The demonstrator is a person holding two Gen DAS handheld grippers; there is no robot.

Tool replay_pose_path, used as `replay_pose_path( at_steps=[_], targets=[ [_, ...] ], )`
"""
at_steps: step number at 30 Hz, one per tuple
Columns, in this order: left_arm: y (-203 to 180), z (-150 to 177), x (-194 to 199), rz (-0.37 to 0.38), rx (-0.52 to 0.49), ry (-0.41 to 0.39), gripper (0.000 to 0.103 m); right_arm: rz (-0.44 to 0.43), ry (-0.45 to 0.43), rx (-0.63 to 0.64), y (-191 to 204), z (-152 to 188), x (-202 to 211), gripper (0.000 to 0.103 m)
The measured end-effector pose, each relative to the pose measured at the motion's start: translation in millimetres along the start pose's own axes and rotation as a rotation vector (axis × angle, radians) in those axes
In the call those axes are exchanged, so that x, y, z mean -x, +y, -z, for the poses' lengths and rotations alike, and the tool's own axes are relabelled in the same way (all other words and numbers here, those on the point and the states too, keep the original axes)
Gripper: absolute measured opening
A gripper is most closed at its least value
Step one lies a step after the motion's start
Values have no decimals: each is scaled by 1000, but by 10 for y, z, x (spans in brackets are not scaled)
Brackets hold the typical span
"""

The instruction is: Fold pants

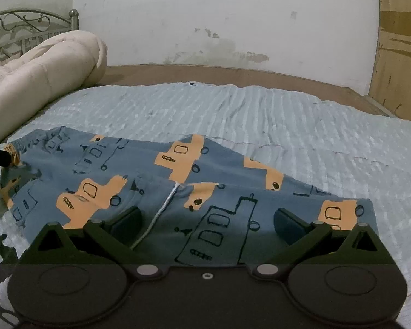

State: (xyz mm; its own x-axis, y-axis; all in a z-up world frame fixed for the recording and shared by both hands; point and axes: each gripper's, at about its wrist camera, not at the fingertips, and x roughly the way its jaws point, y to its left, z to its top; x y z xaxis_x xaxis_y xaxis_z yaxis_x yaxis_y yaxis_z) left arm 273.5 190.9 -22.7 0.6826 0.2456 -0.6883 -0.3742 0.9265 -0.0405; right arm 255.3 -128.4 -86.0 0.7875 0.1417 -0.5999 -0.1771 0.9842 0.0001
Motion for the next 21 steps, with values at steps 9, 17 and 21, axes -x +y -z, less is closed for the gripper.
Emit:
replay_pose_path(
  at_steps=[9,17,21],
  targets=[
    [-5,52,-21,2,-38,-11,102,1,-9,1,8,32,-12,102],
    [154,126,-102,224,3,-38,102,-8,-21,-11,-11,54,-7,102],
    [270,75,-266,294,104,13,102,-8,-24,-11,-9,61,-6,102]
  ],
)
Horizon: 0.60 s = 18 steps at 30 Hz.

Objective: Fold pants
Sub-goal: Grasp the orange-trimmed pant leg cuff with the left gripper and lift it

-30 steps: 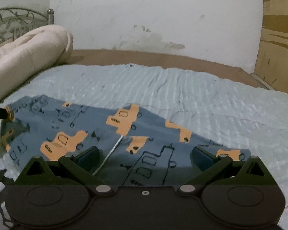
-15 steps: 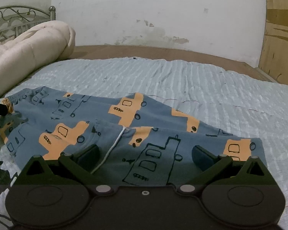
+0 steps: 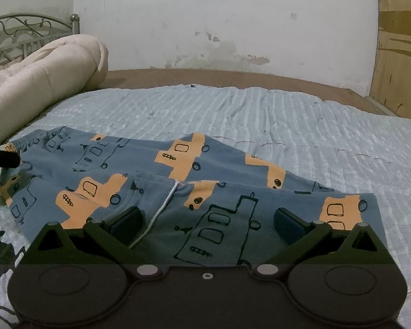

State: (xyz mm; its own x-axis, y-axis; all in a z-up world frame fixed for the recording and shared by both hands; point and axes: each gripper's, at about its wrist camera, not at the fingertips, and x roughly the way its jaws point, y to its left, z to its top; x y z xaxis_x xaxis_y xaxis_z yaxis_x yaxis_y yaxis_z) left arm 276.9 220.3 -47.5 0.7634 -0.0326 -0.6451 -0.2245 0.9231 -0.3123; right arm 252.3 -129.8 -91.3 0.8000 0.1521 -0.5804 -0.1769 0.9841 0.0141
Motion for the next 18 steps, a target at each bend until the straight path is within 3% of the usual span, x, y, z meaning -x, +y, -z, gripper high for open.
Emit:
replay_pose_path(
  at_steps=[7,12,18],
  targets=[
    [-68,-62,-21,149,22,-37,99,-1,-1,-1,2,2,0,102],
    [-88,-69,-270,71,51,61,97,-7,0,-8,-6,2,-5,102],
    [-97,-48,-292,66,53,55,96,-15,-2,-17,-25,2,-4,102]
  ],
)
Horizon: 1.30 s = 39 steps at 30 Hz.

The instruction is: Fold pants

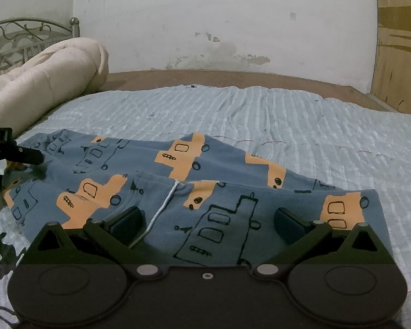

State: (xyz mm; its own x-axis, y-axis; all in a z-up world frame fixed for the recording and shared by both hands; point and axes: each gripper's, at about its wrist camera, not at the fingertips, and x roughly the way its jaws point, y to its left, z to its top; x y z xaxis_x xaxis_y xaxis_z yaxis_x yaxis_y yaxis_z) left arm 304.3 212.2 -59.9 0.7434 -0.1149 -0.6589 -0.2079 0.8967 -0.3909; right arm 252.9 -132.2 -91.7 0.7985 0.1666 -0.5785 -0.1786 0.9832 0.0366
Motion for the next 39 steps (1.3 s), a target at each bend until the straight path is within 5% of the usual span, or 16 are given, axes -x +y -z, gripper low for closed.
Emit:
replay_pose_path(
  at_steps=[4,14,23,28,39],
  targets=[
    [-45,5,14,-27,1,-19,86,-1,-2,-1,-2,3,2,102],
    [12,-43,147,-15,51,-57,19,-2,-5,-3,-3,8,9,102],
    [-313,-20,354,-67,-102,-170,14,-3,-5,-3,-5,11,13,102],
    [-677,76,586,-91,-305,-289,14,-4,-6,-4,-5,13,11,102],
    [-1535,314,1000,-12,-596,-403,14,-25,-13,-35,-53,-13,38,102]
  ],
)
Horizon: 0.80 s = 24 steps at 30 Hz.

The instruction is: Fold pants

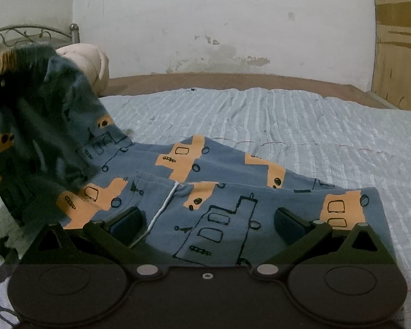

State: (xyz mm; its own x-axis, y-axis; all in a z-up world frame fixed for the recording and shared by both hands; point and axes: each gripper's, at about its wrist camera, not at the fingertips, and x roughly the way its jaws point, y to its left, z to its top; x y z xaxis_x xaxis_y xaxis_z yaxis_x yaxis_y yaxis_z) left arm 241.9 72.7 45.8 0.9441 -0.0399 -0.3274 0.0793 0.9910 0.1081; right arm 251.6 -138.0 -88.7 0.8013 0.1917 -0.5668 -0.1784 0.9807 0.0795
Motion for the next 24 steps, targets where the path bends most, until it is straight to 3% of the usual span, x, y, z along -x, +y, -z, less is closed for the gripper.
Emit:
replay_pose_path(
  at_steps=[4,6,10,15,24],
  targets=[
    [-203,-177,128,40,-24,-25,14,-122,-71,-127,-259,-84,222,102],
    [-328,-255,186,62,-39,-31,14,-131,-125,-144,-391,-143,419,102],
    [-619,-336,239,123,-70,-33,14,-60,-171,-77,-673,-180,764,102],
    [-1064,-283,333,238,-108,-21,14,59,-189,-52,-1090,4,1097,102],
    [-1930,185,261,373,-258,95,14,157,-197,-209,-1691,458,1218,102]
  ],
)
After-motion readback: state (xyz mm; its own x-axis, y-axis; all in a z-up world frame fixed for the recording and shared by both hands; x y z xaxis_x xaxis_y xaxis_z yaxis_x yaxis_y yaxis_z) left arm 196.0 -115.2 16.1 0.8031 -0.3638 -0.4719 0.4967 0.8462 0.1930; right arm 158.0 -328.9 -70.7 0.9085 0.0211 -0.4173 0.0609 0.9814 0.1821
